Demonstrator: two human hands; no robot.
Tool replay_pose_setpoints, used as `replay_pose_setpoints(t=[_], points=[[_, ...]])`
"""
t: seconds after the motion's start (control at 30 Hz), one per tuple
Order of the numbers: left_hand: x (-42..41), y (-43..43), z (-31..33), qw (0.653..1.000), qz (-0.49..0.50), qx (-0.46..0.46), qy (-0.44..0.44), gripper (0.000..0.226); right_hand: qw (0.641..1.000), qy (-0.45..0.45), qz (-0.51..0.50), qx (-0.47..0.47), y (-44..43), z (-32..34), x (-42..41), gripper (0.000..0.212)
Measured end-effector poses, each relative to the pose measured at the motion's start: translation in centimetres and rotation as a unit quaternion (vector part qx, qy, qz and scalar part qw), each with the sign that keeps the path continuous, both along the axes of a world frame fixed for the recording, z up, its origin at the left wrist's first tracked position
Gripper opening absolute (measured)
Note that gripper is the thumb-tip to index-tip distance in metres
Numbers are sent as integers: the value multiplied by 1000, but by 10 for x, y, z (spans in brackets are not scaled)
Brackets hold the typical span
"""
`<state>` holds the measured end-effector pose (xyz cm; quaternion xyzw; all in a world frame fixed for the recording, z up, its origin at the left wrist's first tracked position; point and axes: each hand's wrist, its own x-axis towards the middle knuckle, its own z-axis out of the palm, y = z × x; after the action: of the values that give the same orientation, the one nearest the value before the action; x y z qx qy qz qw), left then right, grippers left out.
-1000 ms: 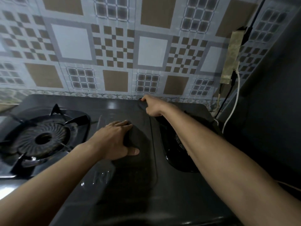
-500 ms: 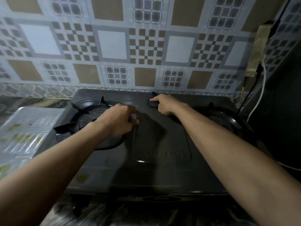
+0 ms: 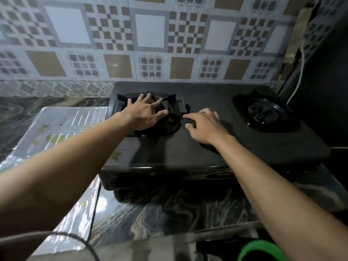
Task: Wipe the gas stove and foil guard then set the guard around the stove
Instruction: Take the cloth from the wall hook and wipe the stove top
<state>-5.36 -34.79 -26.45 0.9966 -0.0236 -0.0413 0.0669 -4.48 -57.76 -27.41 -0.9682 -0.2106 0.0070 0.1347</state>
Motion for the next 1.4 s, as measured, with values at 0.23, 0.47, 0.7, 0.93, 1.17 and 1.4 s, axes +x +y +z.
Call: replay_pose_setpoints(t=[0.23,0.47,0.7,0.93,1.17,1.4], points=[[-6,34,-2,999,-41,30,6,69,997,-1,-53,50,17,-27,-67,49],[-5,68,-6,997,-44,67,16,71,992,-33,-106,60,67,-38,-124,50],[-10,81,-13,997,-61,29,30,63,995,-54,-52,61,126,-44,-148,52],[-9,83,-12,996,-66,23,50,60,993,-81,22,79,166,-44,-160,47],[-10,84,-4,994,-76,9,75,56,975,-3,214,63,146,-38,-158,65],[-36,88,11,995,-57,-74,26,59,972,139,182,52,95,-13,-168,60]])
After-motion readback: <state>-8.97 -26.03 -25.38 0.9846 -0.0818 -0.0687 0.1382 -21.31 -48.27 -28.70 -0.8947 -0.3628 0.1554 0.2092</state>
